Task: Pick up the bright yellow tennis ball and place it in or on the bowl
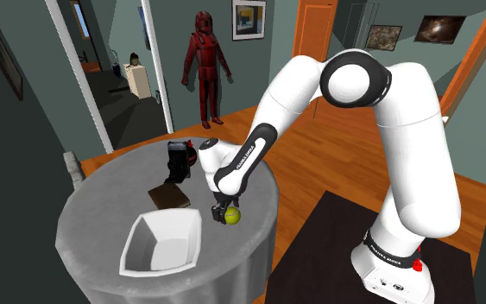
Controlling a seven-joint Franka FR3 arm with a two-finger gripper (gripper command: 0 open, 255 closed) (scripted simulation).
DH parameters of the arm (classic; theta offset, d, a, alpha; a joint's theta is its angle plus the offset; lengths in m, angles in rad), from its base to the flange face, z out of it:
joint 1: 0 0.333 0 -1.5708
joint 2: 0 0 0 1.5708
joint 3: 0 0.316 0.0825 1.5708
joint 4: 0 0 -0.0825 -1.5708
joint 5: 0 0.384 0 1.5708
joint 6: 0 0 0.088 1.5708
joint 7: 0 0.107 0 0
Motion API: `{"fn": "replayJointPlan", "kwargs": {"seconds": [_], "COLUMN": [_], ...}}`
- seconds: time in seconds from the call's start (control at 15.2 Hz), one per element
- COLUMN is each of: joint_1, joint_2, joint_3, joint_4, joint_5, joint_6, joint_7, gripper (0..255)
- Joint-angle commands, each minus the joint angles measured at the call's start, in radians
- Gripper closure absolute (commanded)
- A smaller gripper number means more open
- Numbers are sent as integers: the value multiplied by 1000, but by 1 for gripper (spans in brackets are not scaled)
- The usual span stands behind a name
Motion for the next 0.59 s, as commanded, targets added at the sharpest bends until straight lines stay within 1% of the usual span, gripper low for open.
{"fn": "replayJointPlan", "kwargs": {"seconds": [0.0, 0.26, 0.33, 0.53], "joint_1": [0, 0, 0, 0], "joint_2": [2, 2, 2, 2], "joint_3": [-1, -1, -1, -1], "joint_4": [0, 0, 0, 0], "joint_5": [-1, -1, -1, -1], "joint_6": [3, 2, 2, 2], "joint_7": [1, 0, 0, 0], "gripper": [0, 0, 255, 255]}}
